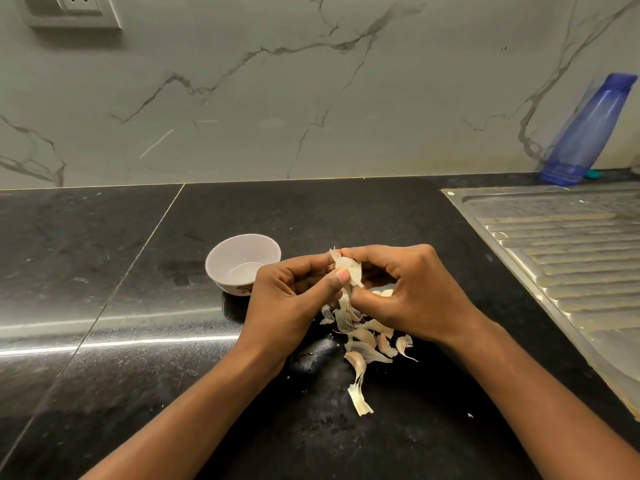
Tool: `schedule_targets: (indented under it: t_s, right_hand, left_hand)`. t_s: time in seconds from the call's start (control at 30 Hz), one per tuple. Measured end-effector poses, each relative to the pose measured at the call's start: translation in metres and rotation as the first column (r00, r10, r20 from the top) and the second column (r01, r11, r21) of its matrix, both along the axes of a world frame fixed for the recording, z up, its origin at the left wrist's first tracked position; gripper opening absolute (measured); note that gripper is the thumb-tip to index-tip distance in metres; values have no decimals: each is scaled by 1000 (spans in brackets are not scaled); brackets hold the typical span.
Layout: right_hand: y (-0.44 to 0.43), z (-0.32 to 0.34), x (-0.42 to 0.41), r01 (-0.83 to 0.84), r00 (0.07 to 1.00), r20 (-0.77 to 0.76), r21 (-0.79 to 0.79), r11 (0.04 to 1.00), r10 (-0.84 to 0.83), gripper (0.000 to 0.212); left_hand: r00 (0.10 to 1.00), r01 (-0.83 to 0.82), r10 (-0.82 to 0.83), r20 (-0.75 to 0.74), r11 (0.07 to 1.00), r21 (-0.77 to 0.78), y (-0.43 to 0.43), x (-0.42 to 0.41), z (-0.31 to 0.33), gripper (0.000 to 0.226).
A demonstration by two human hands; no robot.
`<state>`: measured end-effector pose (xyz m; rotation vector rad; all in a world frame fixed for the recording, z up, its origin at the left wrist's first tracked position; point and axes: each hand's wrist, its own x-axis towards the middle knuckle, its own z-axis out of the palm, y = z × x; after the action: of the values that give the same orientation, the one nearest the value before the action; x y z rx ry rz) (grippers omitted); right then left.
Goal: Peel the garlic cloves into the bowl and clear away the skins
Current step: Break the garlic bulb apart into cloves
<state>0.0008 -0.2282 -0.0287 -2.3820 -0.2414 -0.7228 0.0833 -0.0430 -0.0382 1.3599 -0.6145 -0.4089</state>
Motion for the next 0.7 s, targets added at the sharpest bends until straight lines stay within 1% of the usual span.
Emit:
schedule_targets:
  t_s: [0.13,0.23,0.3,0.4,0.53,0.6,0.7]
  right_hand:
    - [3,-1,0,25,1000,-3,8,1000,-25,41]
    - [1,-1,0,11,999,-46,41,999,-9,43]
    - [0,-2,0,16,998,-63,62,998,-12,43]
    - [0,-4,2,35,997,-69,67,997,-30,38]
    - [1,-4,3,46,997,-72,71,996,-41,32]
    - [1,-2,3,52,996,-72,119,992,-44,28]
    - [-2,-1,3,52,995,-91,248,967,-30,24]
  left_hand:
    - [999,-39,39,33,999,5,-1,-1,0,29]
    - [1000,-20,20,22,1000,-3,0,-1,-1,28]
    - [999,-14,14,41,1000,6,0,-1,-2,29]
    - [998,-20,19,60,1000,5,-1,-1,-2,29]
    - [999,-5,6,48,1000,-10,0,0,-3,29]
    - [1000,13,-12,16,999,-33,0,1,-1,28]
    - [996,50,-55,-68,995,-82,0,4,1,26]
